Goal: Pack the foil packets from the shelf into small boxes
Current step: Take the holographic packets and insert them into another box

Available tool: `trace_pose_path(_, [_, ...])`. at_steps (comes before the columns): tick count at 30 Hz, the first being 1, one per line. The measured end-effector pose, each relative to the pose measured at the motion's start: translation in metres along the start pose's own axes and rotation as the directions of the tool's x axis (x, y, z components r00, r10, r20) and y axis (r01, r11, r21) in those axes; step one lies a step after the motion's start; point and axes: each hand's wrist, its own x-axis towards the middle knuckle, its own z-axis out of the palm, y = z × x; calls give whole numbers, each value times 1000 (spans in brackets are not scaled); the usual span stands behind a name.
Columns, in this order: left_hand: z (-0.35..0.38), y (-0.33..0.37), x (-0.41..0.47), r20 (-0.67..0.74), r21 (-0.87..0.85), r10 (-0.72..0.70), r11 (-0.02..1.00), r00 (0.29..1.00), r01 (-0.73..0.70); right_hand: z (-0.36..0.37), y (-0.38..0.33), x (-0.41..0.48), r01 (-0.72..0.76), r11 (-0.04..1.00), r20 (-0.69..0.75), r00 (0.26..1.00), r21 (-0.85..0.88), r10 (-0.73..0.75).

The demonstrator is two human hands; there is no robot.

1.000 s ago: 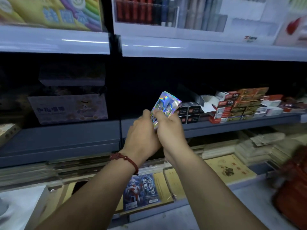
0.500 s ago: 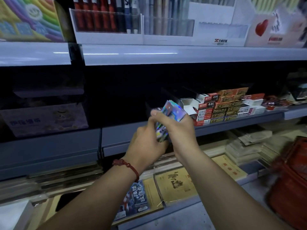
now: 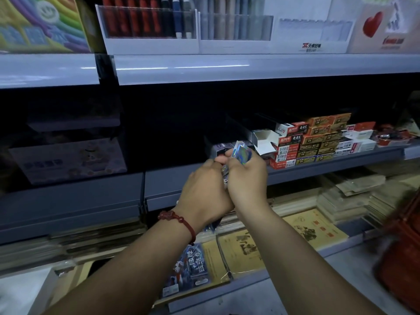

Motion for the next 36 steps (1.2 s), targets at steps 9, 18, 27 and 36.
trace_pose_path(9, [14, 2, -8, -4, -351, -107, 931, 994, 99, 4, -5, 4, -118, 987, 55, 992, 111, 113])
trace_pose_path(18, [13, -21, 5, -80, -291, -204, 941, 976, 173, 5, 0, 21, -182, 969, 139, 977, 166, 159])
trace_pose_path(27, [-4, -42, 11, -23, -435, -192, 886, 981, 163, -18, 24, 98, -556, 750, -96, 777, 359, 622])
trace_pose_path(36, [-36, -62, -6, -80, -486, -200, 863, 977, 137, -18, 0, 92, -183, 912, -316, 898, 367, 307])
